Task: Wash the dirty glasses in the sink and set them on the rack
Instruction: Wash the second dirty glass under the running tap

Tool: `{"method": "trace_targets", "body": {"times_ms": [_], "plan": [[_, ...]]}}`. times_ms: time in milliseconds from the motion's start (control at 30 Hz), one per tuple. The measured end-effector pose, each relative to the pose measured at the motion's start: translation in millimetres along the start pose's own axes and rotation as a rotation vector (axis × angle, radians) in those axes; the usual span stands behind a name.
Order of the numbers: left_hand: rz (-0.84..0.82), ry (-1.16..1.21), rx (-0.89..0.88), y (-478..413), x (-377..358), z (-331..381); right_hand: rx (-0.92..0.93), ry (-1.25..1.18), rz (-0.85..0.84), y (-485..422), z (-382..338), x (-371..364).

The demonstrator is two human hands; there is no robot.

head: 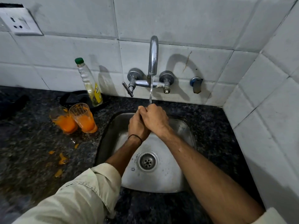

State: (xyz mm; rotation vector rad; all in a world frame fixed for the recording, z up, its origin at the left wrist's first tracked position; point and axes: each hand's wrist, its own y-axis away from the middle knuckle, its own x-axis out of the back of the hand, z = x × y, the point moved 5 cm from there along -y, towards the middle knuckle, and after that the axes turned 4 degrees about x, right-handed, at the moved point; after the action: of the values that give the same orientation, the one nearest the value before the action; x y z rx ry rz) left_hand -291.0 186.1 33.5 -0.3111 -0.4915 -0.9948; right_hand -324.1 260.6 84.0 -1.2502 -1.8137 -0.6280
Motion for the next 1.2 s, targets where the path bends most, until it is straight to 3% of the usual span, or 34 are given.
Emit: {"method": "trace_targets", "body": {"times_ms": [100, 167, 200, 267, 367, 400, 433, 500, 567, 633, 700, 767, 833, 900, 967, 1100, 1200], "plan": [[-0.333, 0.189, -0.118, -4, 7, 4, 0.251, 0.112, -0.091, -1, -7, 15], [-0.656, 0.435, -0.134, 3, 14, 12, 0.437, 0.132, -0.258, -1, -12, 22], [-0.721, 0.486, -0.126, 2, 15, 13, 0.476, 0.145, -0.328, -1, -13, 23], [-0.598, 0.403, -0.129, -3, 15, 14, 0.426, 0.148, -0.331, -8, -10, 21], [-0.124, 0.066, -0.095, -3, 6, 15, 0.089, -0.065, -0.185, -19, 1, 9], [-0.037, 0.046, -0.064, 0, 3, 15, 0.003, -0.091, -0.143, -20, 4, 4], [-0.041, 0.082, -0.041, 2, -1, 13, -0.002, -0.036, -0.099, -21, 5, 3], [-0.240, 0.257, 0.020, 0, -8, 6, 0.132, 0.092, -0.062, -19, 2, 9], [-0.490, 0.363, 0.048, -3, -5, 2, 0.283, 0.058, -0.183, -16, 1, 15], [-0.630, 0.411, 0.037, -3, -1, 2, 0.306, -0.008, -0.264, -13, 4, 16], [-0.529, 0.350, 0.070, -4, -1, 4, 0.230, -0.030, -0.161, -12, 7, 13], [-0.266, 0.130, 0.035, -7, 1, 7, 0.007, -0.195, -0.085, -13, 8, 3], [-0.074, -0.050, -0.071, -8, 2, 5, -0.264, -0.556, -0.191, -4, 8, -17], [-0.064, -0.067, -0.134, -14, 2, -6, -0.263, -0.690, -0.257, 10, 8, -29], [-0.133, -0.063, -0.138, -18, 6, -16, 0.021, -0.492, -0.225, 19, 10, -28], [-0.410, -0.013, -0.173, -13, 2, -17, 0.618, 0.408, -0.422, 15, 25, -21], [-0.449, -0.046, -0.163, -7, -5, -14, 0.715, 0.727, -0.493, 8, 24, -22]]}}
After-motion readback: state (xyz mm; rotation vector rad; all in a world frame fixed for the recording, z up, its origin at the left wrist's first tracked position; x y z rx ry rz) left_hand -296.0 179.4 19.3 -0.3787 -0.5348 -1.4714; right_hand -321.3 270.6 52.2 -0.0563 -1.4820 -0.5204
